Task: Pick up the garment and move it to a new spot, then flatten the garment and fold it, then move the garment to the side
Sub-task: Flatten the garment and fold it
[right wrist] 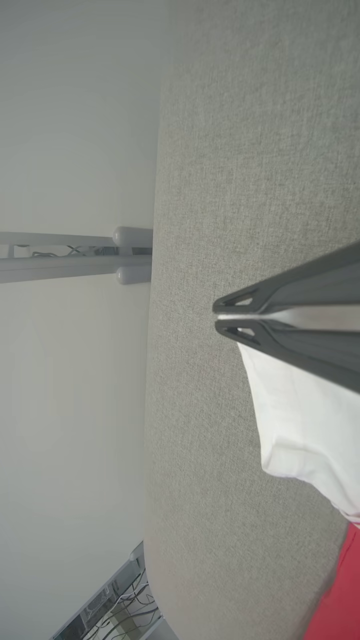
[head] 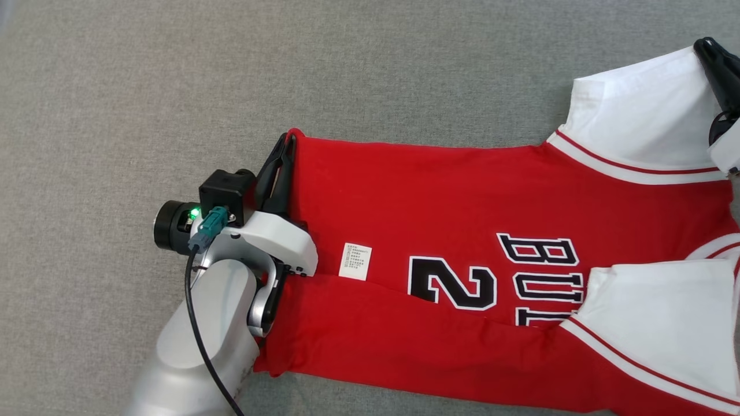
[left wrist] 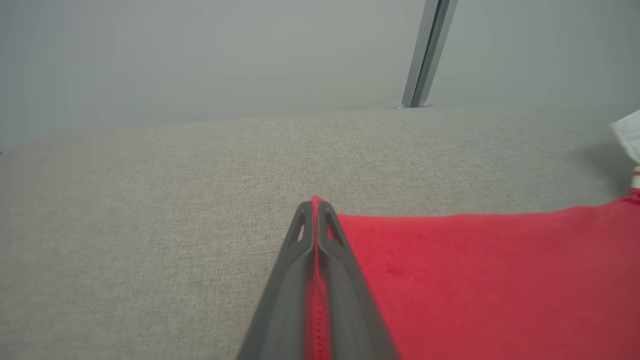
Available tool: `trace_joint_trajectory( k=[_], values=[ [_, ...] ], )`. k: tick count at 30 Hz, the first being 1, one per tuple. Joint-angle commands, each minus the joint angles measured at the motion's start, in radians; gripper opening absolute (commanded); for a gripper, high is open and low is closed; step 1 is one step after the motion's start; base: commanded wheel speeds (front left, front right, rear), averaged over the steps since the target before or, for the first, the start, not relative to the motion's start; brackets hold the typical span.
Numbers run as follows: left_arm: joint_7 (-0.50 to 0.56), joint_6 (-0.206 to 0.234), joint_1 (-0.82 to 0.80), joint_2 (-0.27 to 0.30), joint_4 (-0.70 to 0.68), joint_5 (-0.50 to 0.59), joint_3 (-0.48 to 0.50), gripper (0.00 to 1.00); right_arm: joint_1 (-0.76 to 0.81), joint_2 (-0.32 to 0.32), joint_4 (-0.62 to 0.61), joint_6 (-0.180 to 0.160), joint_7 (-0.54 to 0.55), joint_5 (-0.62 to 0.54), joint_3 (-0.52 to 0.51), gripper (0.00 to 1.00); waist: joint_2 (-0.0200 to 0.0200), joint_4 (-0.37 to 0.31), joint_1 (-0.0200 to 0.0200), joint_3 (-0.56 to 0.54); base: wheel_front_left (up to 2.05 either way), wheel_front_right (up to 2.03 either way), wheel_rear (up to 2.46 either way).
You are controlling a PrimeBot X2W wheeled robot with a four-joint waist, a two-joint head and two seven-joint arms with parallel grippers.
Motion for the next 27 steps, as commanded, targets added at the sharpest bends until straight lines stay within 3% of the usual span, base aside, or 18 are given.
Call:
trace_joint_trajectory(
  k=[1,10,27],
  values=[
    [-0.004,-0.004,0.005,0.013,0.007,0.005,0.012,0.0,0.002,-0.005,-0.008,0.0,-0.022,0.011,0.012,0.0,0.0,-0.024,0.0,-0.024,0.0,0.0,0.0],
    [-0.004,-0.028,0.03,0.038,0.046,0.023,0.047,0.0,0.048,-0.012,-0.074,0.0,-0.098,0.065,0.078,0.0,0.0,-0.082,0.0,-0.089,0.0,0.0,0.0],
    [0.0,-0.097,0.084,0.132,0.145,0.07,-0.008,0.0,0.228,-0.034,-0.248,0.0,-0.119,0.165,0.133,0.0,0.0,-0.146,0.0,-0.224,0.0,0.0,0.0]
  ],
)
